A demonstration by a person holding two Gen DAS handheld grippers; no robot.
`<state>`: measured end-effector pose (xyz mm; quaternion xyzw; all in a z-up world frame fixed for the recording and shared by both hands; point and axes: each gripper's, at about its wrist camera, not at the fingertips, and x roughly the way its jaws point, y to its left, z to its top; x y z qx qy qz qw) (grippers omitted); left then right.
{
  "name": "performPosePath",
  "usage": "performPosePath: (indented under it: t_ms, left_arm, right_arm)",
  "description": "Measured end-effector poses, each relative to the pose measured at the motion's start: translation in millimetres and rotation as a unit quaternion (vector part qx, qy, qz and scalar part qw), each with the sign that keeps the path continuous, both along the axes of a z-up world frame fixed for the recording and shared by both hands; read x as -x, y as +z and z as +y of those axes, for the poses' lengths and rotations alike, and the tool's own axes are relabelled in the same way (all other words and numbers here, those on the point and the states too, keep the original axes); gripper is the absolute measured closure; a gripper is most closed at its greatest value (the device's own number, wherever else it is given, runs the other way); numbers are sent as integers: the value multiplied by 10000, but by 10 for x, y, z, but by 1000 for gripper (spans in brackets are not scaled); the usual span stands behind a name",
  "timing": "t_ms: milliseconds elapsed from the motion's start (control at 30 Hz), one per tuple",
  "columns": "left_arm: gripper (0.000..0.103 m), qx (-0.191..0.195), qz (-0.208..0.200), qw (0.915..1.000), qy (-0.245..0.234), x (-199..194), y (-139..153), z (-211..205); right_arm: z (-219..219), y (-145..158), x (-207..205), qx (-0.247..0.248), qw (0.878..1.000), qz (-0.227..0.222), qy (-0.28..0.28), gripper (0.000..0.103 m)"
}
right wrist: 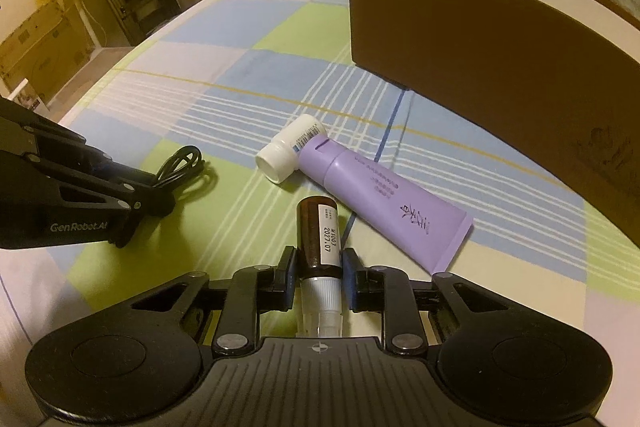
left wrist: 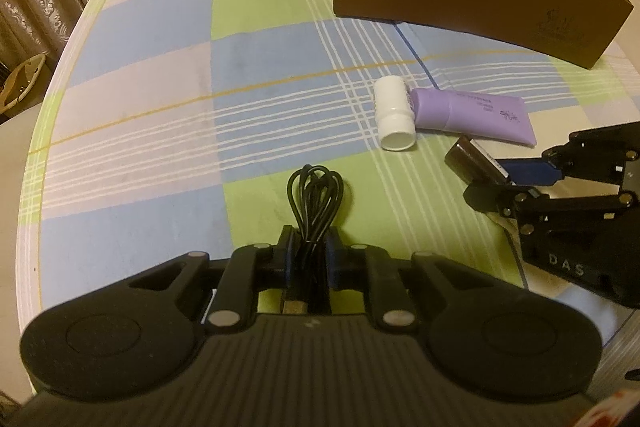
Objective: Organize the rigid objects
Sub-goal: 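Grasp the black cable with the left tool while the right tool grasps the brown dropper bottle, then carry the black cable and dropper bottle over the brown box and lower them in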
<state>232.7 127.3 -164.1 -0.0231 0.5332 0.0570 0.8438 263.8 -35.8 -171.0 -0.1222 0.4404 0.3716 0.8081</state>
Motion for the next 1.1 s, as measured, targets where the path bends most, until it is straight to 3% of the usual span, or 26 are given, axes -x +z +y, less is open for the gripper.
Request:
performPosePath:
  t_ms: [433,1100]
  left_arm:
    - [90,78,10,10000,-58,18,29,-43]
    - [90,183,-605,9978,-184,40,560,-99]
  right_arm:
    - [-170,83,-47,-404,9973,486,-361,80]
    - [-530,498,-61,-806,9923,377,-858,80]
